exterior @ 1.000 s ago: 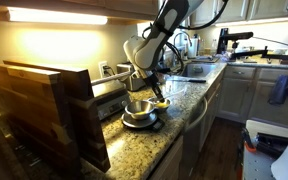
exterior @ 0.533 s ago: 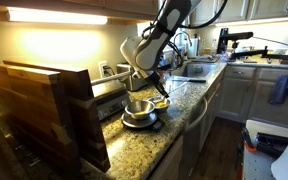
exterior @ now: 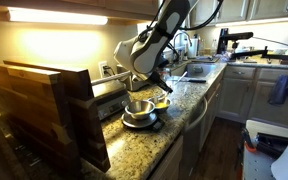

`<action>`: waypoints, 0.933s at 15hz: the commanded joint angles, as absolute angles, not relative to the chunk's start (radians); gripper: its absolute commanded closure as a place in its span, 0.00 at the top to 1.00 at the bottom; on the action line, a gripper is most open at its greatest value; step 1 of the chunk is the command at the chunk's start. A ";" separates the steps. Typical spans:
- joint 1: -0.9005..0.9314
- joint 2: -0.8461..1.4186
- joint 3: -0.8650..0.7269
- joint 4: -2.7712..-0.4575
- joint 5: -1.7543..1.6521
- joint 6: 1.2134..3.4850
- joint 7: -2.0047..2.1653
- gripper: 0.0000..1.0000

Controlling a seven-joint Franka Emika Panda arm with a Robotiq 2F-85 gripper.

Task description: Take the spoon and use it to scoop the contents from the right silver bowl and into the left silver bowl then put the spoon next to the right silver bowl

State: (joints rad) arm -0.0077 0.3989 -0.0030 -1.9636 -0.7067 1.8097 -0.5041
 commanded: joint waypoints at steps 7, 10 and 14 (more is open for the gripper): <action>0.007 0.502 0.005 -1.906 -0.888 1.771 -0.508 0.02; 0.007 0.519 0.017 -1.909 -0.919 1.774 -0.513 0.02; 0.020 0.527 0.041 -1.922 -0.954 1.773 -0.527 0.02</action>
State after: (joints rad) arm 0.0020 0.5347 0.0287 -1.9100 -0.9150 1.8003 -0.5111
